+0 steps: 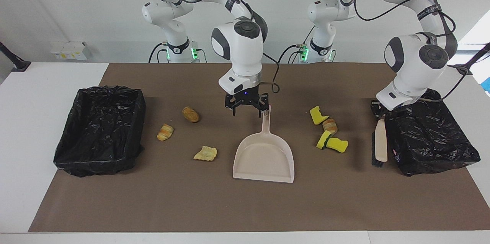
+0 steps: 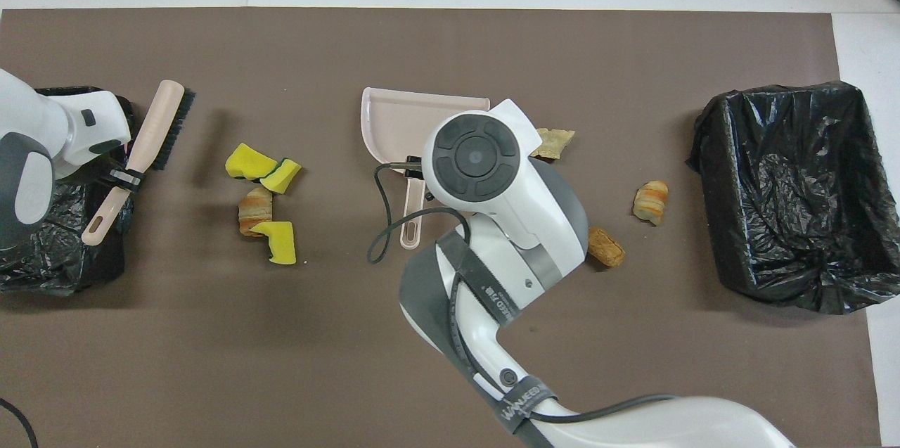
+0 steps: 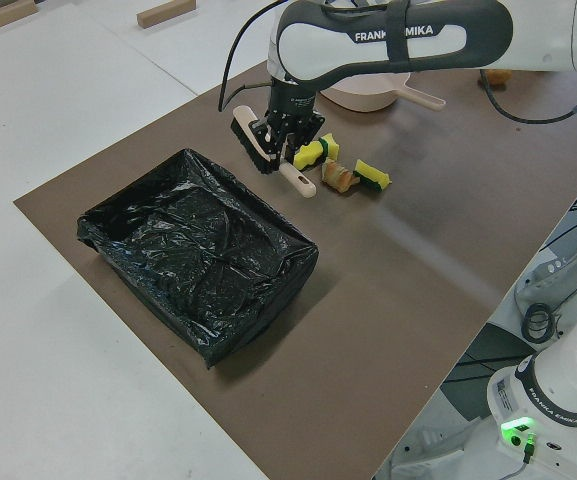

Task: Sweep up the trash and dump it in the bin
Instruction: 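Grasp the dustpan handle with the right gripper while the left gripper holds the brush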

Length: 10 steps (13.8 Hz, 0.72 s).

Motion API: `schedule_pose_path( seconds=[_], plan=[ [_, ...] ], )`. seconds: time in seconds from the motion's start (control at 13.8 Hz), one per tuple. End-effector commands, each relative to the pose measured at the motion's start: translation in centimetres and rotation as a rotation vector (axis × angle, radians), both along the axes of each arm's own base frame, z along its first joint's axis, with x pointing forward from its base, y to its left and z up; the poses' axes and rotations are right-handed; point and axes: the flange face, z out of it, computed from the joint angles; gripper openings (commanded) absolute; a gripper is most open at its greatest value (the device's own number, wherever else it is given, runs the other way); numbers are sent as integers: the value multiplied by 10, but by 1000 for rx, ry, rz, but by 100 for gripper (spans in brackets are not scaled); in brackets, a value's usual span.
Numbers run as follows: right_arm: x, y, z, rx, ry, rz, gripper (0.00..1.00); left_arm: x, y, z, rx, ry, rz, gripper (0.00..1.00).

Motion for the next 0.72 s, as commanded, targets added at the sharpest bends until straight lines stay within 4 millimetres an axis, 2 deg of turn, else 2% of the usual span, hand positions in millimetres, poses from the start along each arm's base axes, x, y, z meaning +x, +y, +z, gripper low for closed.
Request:
schedule_pose_path(
  seconds=[0.0, 0.22, 0.36, 0.43, 0.65],
  plan=[
    [0, 37, -21, -21, -47, 11, 96, 1, -1, 4, 16, -15, -29, 0],
    [-14, 59, -38, -21, -47, 52, 84, 2, 2, 4, 16, -17, -25, 0],
    [-30, 67, -61, -31, -30, 70, 80, 1, 3, 4, 16, -17, -23, 0],
    [-35, 70, -67, -27, -31, 80, 77, 1, 2, 3, 14, -15, -24, 0],
    [-34, 66, -74, -36, -24, 77, 69, 1, -1, 3, 15, -15, -29, 0]
  ],
)
